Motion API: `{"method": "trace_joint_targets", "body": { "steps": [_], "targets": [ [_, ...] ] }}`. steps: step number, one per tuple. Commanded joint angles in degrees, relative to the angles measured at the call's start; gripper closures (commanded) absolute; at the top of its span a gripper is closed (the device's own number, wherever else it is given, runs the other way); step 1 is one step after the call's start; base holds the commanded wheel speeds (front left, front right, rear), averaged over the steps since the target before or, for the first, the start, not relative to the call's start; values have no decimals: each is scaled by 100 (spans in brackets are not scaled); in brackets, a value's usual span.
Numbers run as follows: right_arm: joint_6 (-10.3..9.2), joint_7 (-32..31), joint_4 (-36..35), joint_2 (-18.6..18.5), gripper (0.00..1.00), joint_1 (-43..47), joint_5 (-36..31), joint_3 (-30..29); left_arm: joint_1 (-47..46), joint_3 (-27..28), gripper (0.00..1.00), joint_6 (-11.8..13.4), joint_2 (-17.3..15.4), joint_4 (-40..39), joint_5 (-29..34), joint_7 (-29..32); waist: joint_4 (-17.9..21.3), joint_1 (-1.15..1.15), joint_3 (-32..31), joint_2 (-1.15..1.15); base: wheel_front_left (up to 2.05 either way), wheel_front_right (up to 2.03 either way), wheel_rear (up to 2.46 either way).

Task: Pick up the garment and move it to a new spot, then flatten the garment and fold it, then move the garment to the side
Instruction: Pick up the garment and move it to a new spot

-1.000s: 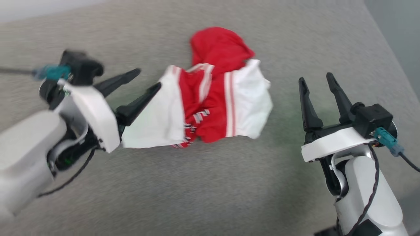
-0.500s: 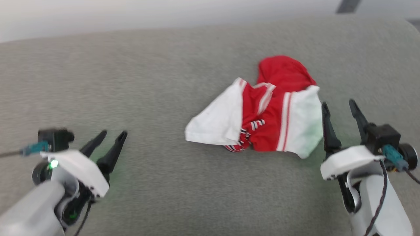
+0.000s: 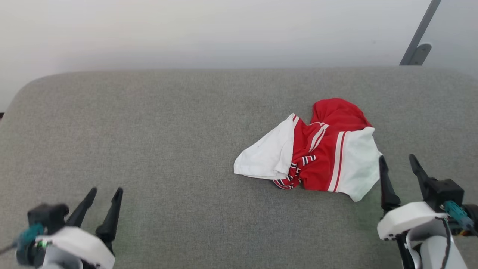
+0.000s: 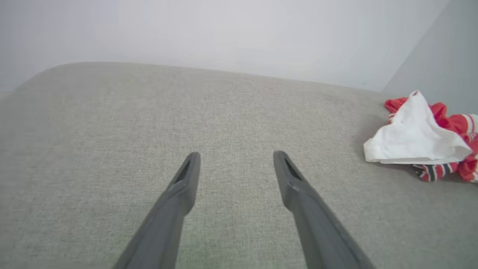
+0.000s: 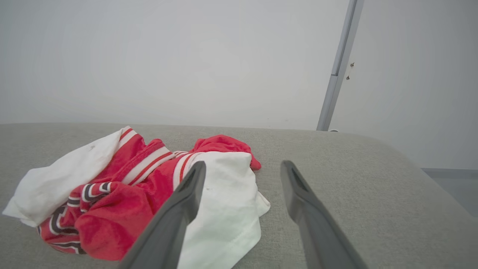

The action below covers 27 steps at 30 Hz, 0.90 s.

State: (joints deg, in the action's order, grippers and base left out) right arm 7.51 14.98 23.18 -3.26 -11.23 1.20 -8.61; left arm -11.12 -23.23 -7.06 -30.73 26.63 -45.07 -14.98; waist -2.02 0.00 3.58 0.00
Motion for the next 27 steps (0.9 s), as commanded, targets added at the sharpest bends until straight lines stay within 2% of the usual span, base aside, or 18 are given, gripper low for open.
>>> {"method": "trace_joint_targets", "body": {
  "steps": [1,8,14,18,27],
  "targets": [
    [-4,30,-59,-26,0,103,47,-27,287,360,0,32,147,-217,379,-26,10,0,-69,0,0,0,0],
    [-4,30,-274,-28,0,283,116,-41,1281,1719,0,62,806,-1151,1866,-26,88,0,-191,0,0,0,0],
    [-4,29,-430,-25,0,416,175,-75,1748,2389,0,2,1237,-1835,2705,-26,130,0,-308,0,0,0,0],
    [-4,29,-510,-17,0,489,201,-84,1922,2586,0,-39,1405,-1995,2933,-26,169,0,-320,0,0,0,0],
    [-4,29,-489,8,0,509,229,-88,1985,2533,0,-45,1432,-1947,2887,-26,211,0,-309,0,0,0,0]
  ]
}}
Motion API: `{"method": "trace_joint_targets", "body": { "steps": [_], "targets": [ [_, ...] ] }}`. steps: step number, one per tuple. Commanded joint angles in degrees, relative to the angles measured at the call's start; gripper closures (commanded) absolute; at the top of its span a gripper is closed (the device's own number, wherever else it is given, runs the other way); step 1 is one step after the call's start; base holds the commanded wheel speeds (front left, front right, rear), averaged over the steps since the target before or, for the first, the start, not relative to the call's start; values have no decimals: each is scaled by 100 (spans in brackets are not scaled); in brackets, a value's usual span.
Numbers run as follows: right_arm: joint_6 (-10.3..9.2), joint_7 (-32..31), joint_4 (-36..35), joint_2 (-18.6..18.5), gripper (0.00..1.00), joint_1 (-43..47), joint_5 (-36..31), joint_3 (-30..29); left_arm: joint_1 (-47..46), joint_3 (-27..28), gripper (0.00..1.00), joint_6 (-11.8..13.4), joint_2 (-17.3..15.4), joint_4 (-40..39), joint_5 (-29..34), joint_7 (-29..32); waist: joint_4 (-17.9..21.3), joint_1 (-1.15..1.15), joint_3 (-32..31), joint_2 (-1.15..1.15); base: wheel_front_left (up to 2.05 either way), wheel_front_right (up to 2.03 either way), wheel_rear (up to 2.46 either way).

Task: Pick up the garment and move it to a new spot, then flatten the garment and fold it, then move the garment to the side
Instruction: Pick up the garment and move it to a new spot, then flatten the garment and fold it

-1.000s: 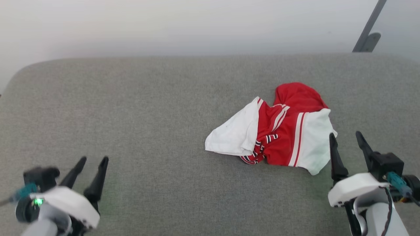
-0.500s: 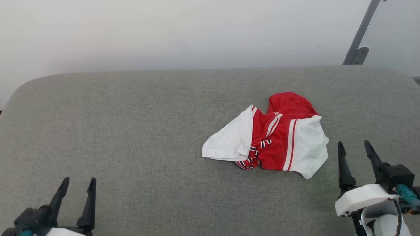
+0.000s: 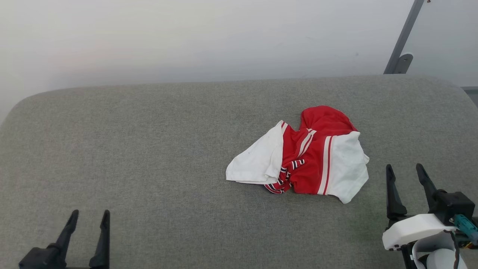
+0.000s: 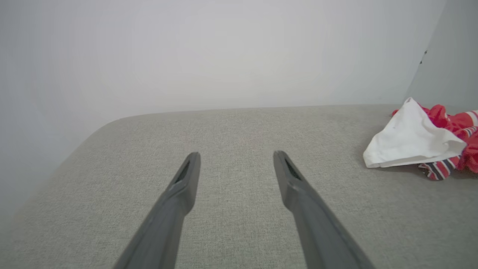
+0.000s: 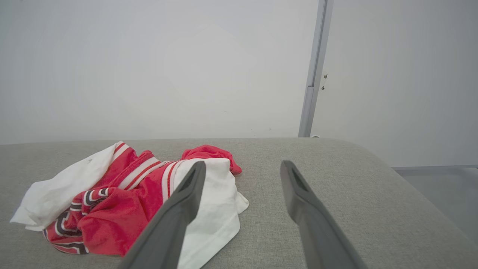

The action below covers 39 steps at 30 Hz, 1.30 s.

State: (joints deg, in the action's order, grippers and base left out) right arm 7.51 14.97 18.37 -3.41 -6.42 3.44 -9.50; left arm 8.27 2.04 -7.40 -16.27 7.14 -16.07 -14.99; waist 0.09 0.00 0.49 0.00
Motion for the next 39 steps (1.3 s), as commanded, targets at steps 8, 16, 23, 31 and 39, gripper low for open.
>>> {"method": "trace_joint_targets", "body": {
  "steps": [8,16,23,31,39],
  "targets": [
    [-4,-14,65,36,0,-6,46,-11,-54,-120,0,-4,-63,19,-116,-25,-66,0,95,0,0,0,0],
    [-4,-1573,364,-472,0,-441,15,202,-287,-245,0,-4,0,27,-255,-25,-225,0,534,0,0,0,0],
    [-5,-3735,194,-1194,0,-985,375,652,-561,-363,0,-3,-38,35,-364,-26,-350,0,978,0,0,0,0],
    [-5,-5317,-98,-1455,0,-1438,983,1057,-979,-604,0,-3,-26,88,-529,-26,-559,0,1446,0,0,0,0],
    [-3,-5817,-131,-1437,100,-1509,925,1110,-1151,-663,0,-3,-24,157,-645,-26,-671,0,1641,0,0,0,0]
  ]
}}
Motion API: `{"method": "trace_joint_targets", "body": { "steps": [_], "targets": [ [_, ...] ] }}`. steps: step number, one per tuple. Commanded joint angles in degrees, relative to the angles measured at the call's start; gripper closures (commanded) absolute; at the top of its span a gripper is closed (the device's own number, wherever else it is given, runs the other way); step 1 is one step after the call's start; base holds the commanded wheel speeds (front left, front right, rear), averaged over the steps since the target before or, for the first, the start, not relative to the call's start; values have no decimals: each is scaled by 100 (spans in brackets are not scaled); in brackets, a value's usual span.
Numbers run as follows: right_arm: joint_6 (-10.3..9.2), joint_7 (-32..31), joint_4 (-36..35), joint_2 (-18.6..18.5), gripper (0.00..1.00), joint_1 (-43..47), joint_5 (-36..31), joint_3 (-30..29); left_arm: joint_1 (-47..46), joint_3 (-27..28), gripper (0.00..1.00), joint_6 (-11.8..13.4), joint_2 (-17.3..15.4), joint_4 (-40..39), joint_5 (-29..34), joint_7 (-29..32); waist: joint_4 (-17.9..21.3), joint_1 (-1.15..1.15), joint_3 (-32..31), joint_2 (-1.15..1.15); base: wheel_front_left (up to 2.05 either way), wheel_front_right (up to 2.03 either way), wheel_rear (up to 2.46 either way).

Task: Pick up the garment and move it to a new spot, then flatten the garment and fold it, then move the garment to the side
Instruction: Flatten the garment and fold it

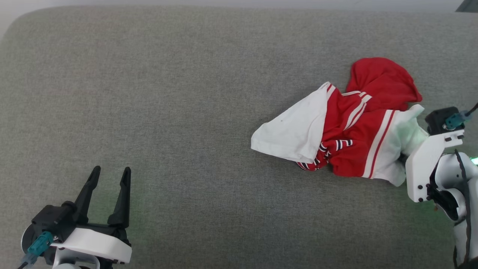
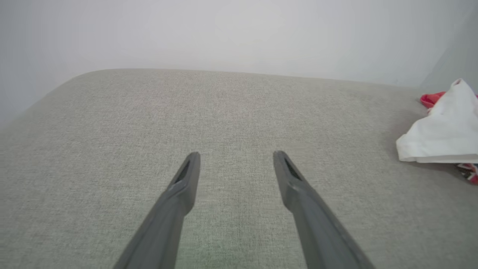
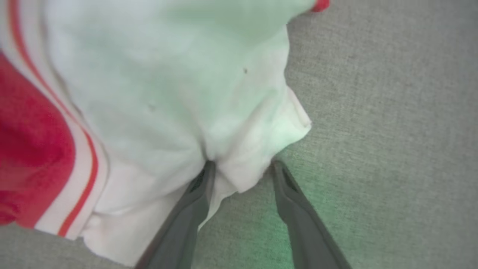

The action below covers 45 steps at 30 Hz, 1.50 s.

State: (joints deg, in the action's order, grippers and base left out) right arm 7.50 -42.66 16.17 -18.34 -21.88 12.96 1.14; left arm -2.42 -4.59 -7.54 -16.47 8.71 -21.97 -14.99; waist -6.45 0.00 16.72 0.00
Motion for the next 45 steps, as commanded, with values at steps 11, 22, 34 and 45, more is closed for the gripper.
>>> {"method": "trace_joint_targets", "body": {
  "steps": [11,22,34,45],
  "targets": [
    [-14,108,-330,-271,100,60,-388,-1107,-201,-14,0,11,-54,-48,-115,-26,135,0,96,0,0,0,0],
    [-14,40,-593,-244,100,328,-901,-2344,-354,-134,0,12,-226,-78,-156,-26,247,0,293,0,0,0,0],
    [-14,1024,-832,148,0,274,-806,-2225,-982,-1343,0,12,-1631,-629,-34,-26,528,0,55,0,0,0,0],
    [-13,3014,-1613,862,0,160,-914,-1694,-3102,-4834,0,12,-3523,-1282,-949,660,1213,0,143,0,0,0,0]
  ]
}}
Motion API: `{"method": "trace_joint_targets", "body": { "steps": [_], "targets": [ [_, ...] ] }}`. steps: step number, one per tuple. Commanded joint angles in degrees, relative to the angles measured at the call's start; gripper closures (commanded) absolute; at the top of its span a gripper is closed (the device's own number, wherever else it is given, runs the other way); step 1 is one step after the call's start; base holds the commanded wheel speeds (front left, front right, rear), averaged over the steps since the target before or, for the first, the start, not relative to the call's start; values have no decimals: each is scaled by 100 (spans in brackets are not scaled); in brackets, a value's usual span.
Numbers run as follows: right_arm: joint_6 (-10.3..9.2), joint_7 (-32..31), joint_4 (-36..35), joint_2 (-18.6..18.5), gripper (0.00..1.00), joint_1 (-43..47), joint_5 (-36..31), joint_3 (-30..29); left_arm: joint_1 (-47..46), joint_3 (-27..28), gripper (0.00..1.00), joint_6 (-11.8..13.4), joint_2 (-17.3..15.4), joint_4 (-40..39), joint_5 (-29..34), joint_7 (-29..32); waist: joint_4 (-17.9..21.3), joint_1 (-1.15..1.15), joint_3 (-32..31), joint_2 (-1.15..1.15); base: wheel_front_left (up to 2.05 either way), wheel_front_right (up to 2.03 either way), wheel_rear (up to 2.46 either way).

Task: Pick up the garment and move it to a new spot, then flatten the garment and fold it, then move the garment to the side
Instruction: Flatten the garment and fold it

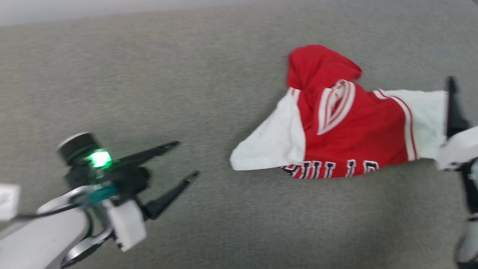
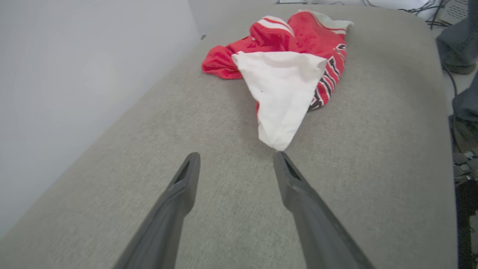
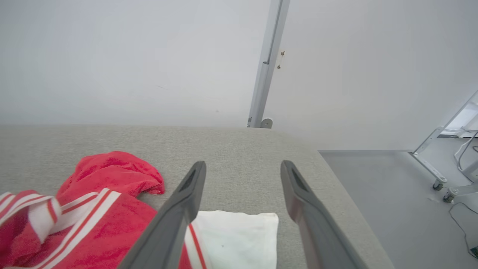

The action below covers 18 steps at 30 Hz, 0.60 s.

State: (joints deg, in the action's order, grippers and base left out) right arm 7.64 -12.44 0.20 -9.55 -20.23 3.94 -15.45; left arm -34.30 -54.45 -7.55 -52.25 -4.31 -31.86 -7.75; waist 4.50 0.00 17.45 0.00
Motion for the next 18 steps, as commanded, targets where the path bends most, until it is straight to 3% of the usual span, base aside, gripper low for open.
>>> {"method": "trace_joint_targets", "body": {
  "steps": [1,4,6,12,18],
  "targets": [
    [-28,93,-14,105,0,-34,-3,79,-263,-235,0,13,-25,-59,-114,103,209,0,123,0,0,0,0],
    [-28,356,40,317,0,-94,-55,284,-1305,-1431,0,13,-96,-199,-470,604,463,0,285,0,0,0,0],
    [-28,493,89,430,0,-129,-64,403,-1875,-1784,0,14,-10,-236,-694,884,629,0,394,0,0,0,0],
    [-28,765,183,605,0,-213,-99,553,-1945,-1871,0,15,187,-703,-602,2026,1121,0,657,0,0,0,0],
    [-28,904,299,664,0,-106,-28,552,-1750,-1887,0,14,34,-961,-416,2178,1384,0,719,0,0,0,0]
  ]
}}
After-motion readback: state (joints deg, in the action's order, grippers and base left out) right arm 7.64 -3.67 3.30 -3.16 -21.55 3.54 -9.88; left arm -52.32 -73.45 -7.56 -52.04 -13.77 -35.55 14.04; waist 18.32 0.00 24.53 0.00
